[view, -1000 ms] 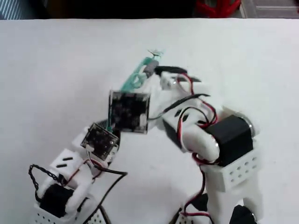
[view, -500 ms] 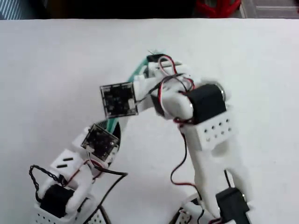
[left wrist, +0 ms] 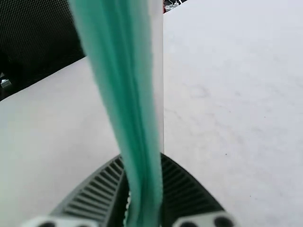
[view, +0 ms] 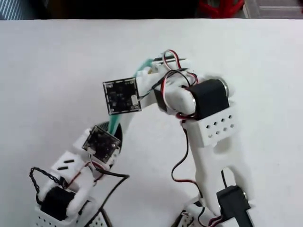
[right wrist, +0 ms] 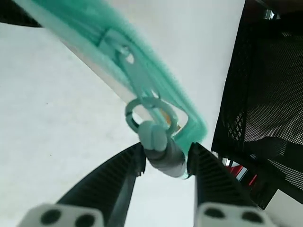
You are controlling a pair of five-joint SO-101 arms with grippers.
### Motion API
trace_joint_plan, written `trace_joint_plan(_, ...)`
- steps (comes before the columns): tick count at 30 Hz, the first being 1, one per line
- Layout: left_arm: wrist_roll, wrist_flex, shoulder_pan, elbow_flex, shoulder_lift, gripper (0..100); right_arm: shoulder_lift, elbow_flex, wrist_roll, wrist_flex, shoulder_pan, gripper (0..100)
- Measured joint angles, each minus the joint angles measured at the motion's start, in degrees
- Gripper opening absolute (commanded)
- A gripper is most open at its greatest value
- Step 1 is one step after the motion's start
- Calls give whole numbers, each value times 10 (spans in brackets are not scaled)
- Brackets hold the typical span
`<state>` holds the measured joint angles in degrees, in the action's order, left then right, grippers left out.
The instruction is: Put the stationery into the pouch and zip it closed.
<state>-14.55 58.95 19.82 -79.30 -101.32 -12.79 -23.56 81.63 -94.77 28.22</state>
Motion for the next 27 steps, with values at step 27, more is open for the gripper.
trace_joint_plan(27, 1, -3, -2, 0, 0, 23, 20, -16, -63, 39, 0, 198)
